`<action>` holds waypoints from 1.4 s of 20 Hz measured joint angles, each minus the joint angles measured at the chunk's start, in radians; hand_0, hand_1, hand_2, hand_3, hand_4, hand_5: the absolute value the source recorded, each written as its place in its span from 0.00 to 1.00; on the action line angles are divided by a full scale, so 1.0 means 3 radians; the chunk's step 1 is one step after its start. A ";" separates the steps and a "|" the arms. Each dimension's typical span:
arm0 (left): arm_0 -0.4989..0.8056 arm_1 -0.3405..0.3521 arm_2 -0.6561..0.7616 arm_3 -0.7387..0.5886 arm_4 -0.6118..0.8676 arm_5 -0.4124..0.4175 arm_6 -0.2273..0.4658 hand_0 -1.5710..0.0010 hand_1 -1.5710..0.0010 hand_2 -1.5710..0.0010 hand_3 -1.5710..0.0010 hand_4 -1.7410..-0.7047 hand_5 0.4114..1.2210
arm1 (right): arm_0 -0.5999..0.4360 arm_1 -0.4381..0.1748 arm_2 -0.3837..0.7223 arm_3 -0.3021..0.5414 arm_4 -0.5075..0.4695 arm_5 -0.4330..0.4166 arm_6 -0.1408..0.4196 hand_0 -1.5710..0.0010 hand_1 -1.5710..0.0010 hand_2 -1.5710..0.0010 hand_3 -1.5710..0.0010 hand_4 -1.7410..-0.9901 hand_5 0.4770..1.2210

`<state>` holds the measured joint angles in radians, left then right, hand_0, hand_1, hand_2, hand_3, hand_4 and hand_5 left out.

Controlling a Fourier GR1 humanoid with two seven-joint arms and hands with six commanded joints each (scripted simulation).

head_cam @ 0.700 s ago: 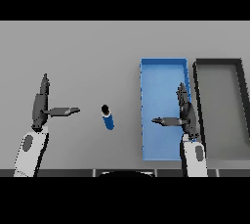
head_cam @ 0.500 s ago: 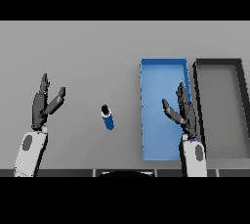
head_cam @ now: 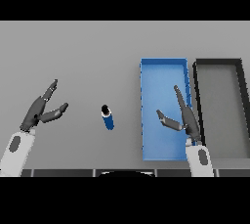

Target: Pick up the blue pipe and place it into the blue bin.

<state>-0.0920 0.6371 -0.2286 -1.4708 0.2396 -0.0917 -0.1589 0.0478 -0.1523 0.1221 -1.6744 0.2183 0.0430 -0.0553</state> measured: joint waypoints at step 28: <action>-0.0274 -0.0963 -0.1069 0.0146 -0.0665 -0.0238 0.0321 1.00 1.00 1.00 1.00 0.61 0.11 | 0.0051 0.0048 -0.0037 -0.0052 -0.0144 0.0058 0.0055 1.00 1.00 1.00 1.00 0.72 0.09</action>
<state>-0.1743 0.3482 -0.5493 -1.4270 0.0402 -0.1631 -0.0626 0.0630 -0.1378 0.1110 -1.6901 0.1751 0.0603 -0.0389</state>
